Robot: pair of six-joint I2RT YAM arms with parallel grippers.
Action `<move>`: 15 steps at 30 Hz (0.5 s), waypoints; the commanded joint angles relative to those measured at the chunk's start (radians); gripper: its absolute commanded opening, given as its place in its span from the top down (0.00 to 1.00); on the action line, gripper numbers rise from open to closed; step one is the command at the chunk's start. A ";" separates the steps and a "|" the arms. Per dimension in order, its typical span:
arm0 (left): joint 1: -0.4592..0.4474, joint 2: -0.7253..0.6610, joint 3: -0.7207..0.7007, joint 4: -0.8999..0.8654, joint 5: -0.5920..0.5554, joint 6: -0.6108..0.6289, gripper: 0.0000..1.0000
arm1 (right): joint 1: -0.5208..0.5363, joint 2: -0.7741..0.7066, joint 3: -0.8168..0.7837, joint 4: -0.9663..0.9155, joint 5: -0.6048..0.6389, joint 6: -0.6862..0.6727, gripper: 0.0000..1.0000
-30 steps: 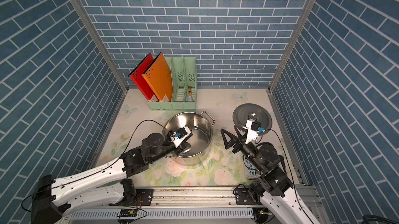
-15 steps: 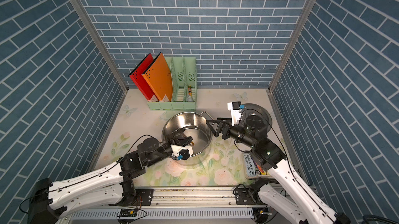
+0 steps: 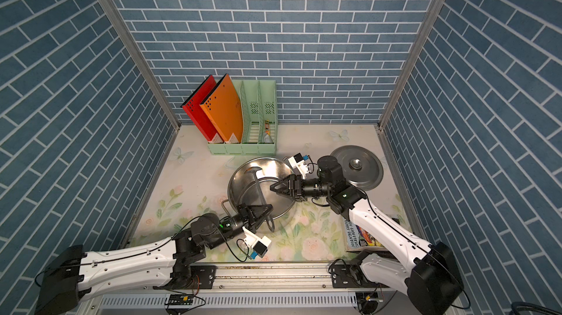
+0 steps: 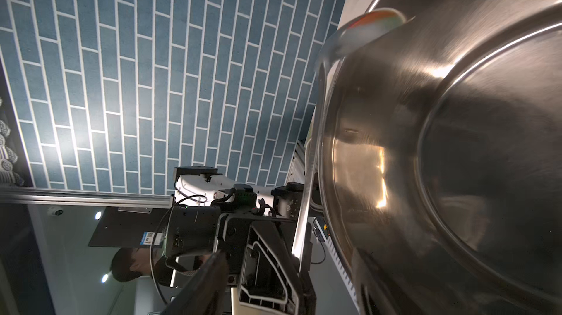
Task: Stir the soup with a spoon
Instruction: Place the spoon at the center of the board.
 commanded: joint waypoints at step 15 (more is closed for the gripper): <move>-0.049 0.018 0.051 0.059 -0.036 0.091 1.00 | 0.129 0.079 -0.087 0.415 -0.020 0.155 0.52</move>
